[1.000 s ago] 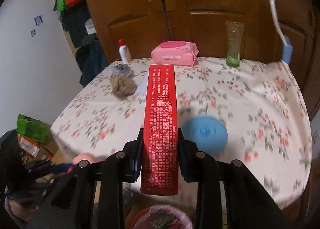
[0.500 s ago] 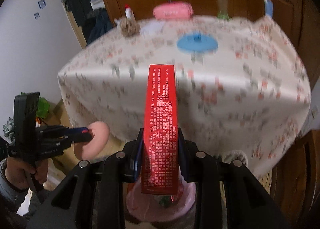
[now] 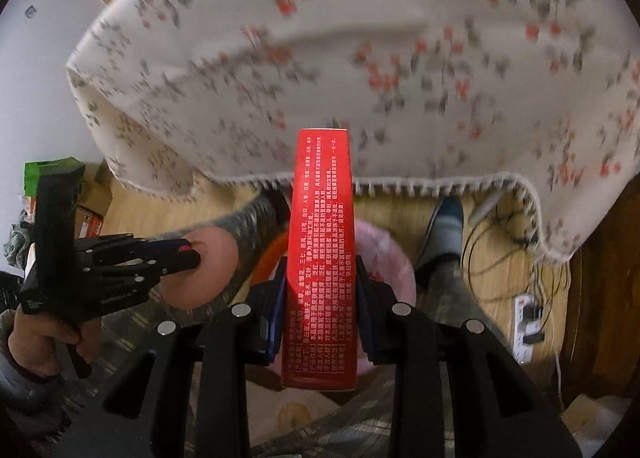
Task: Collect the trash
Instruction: 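Carry pink lid and red box to the bin and open both tools, then move both tools back over the table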
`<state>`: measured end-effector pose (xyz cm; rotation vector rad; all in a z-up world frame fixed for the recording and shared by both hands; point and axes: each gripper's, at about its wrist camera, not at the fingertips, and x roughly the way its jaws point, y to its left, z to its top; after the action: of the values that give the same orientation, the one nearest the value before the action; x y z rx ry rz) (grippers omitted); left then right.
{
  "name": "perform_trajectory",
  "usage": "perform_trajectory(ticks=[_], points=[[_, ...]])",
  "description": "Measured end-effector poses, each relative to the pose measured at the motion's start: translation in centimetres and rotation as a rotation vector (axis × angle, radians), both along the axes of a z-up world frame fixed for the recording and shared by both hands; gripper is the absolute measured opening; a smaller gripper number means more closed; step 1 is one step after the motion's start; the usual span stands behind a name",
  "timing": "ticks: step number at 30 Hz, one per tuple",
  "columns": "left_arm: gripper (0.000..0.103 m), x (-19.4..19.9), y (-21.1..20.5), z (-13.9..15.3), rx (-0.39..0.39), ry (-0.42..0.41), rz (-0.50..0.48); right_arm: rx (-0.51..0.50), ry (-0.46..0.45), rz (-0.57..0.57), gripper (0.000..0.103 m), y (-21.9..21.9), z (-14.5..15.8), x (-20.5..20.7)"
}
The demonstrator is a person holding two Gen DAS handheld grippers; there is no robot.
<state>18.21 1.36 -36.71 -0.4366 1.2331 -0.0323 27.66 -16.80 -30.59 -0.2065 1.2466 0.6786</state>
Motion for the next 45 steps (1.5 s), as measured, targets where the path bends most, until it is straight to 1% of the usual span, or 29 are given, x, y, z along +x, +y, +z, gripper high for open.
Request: perform_trajectory(ticks=[5,8,13,16,18,23,25,26,27,28,29,30,31,32,33,35,38,40,45], points=[[0.024,0.3,-0.2,-4.4,-0.029,0.092,0.0,-0.041,0.082,0.012,0.029,0.2,-3.4,-0.4],[0.024,0.6,-0.5,-5.9,-0.048,0.124,0.001,-0.057,0.121,0.01,0.029,-0.1,-5.0,-0.3],[0.024,1.1,-0.9,-7.8,-0.068,0.16,-0.001,-0.082,0.17,-0.003,0.029,-0.1,-7.5,-0.3],[0.024,1.4,-0.8,-9.0,-0.097,0.191,0.011,-0.098,0.2,0.001,0.029,0.0,-8.9,-0.3],[0.024,1.5,-0.7,-9.7,-0.103,0.207,0.018,-0.107,0.218,0.006,0.029,0.1,-9.9,-0.1],[0.024,1.5,-0.8,-10.2,-0.111,0.219,0.018,-0.123,0.244,-0.004,0.029,-0.3,-11.4,0.3],[0.025,1.6,-1.0,-10.3,-0.123,0.227,0.0,-0.125,0.249,-0.004,0.029,-0.4,-11.6,0.5],[0.036,1.7,-1.3,-10.4,-0.131,0.237,-0.014,-0.129,0.259,-0.005,0.03,-0.4,-11.9,0.5],[0.052,1.7,-1.4,-10.3,-0.124,0.238,-0.023,-0.132,0.276,-0.01,0.03,-0.6,-12.2,0.7],[0.094,1.7,-1.5,-10.2,-0.109,0.233,-0.022,-0.133,0.288,-0.012,0.032,-0.6,-12.5,0.8],[0.096,1.6,-1.2,-9.7,-0.107,0.21,-0.012,-0.133,0.291,-0.009,0.062,-0.7,-12.6,0.9],[0.098,1.5,-1.0,-9.3,-0.117,0.193,-0.008,-0.146,0.273,-0.003,0.086,-0.7,-12.6,1.0],[0.097,1.4,-0.6,-8.9,-0.124,0.172,-0.001,-0.158,0.245,-0.002,0.096,-0.9,-12.4,1.0],[0.097,1.4,-0.2,-8.4,-0.131,0.152,0.008,-0.17,0.235,-0.001,0.098,-1.1,-12.4,1.1],[0.097,1.3,0.3,-8.0,-0.137,0.135,0.02,-0.161,0.235,-0.003,0.098,-1.4,-12.2,1.2],[0.097,1.0,1.3,-6.9,-0.123,0.112,0.039,-0.148,0.23,-0.017,0.098,-1.9,-11.9,1.6],[0.097,0.9,2.7,-4.4,-0.115,0.054,0.067,-0.155,0.185,-0.038,0.098,-2.3,-10.7,2.1],[0.097,0.9,3.4,-2.4,-0.099,0.013,0.074,-0.142,0.153,-0.041,0.098,-2.4,-9.3,2.4],[0.097,1.5,5.3,5.4,-0.048,-0.145,0.082,-0.108,0.025,-0.018,0.098,-1.3,-4.1,2.9]])
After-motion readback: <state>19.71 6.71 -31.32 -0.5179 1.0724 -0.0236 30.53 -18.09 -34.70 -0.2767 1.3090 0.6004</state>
